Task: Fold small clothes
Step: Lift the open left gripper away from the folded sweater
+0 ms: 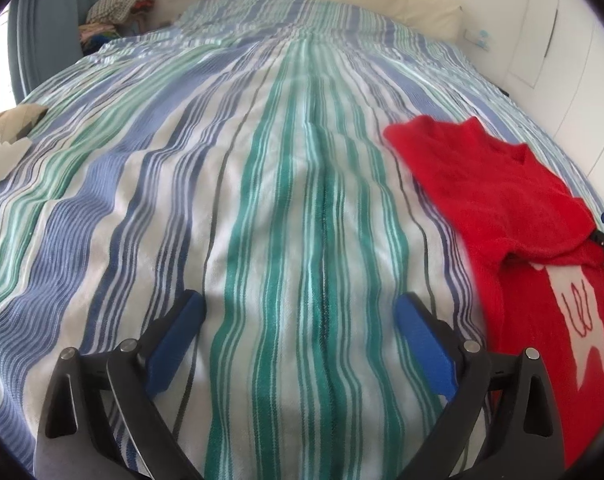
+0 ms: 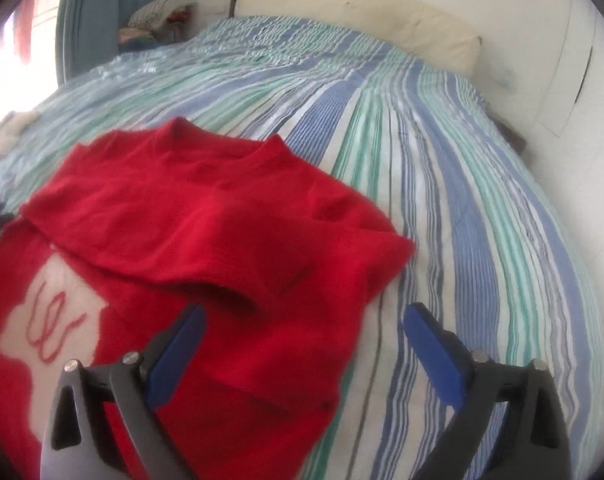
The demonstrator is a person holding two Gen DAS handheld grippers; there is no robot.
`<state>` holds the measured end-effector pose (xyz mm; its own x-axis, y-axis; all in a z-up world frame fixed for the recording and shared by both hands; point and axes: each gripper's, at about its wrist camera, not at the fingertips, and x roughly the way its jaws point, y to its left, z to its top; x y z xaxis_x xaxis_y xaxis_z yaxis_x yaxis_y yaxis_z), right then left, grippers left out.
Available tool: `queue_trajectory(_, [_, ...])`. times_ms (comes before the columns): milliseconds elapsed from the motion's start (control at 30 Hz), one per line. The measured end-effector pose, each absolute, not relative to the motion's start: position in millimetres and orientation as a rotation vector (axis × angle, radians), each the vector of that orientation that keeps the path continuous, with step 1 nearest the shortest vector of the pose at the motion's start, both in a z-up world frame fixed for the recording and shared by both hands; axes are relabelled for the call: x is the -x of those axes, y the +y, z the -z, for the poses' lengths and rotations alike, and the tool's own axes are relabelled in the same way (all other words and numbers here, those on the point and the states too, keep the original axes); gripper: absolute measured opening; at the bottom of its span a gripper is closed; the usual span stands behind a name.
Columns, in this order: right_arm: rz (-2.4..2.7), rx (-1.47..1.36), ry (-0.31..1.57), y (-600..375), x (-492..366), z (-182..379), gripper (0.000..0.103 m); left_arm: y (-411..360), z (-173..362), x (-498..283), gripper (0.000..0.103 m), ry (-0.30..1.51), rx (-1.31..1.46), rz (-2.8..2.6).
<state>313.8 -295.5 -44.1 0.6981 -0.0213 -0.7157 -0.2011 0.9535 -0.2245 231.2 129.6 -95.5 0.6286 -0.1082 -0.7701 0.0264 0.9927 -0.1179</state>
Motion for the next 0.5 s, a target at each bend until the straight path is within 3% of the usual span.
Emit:
queue_trajectory(233, [0.247,0.437,0.772,-355.6,-295.4,44.6,0.086,136.2,93.4,-227.7,0.098,0.882,0.141,0.094])
queue_trajectory(400, [0.161,0.316,0.799,-403.3,-221.3,24.2,0.086,133.7,69.9,-220.3,0.098,0.823,0.154,0.098])
queue_trajectory(500, [0.112,0.191,0.797,-427.7,-187.0,24.5,0.092,132.5,52.9,-227.5,0.099,0.802,0.192,0.102])
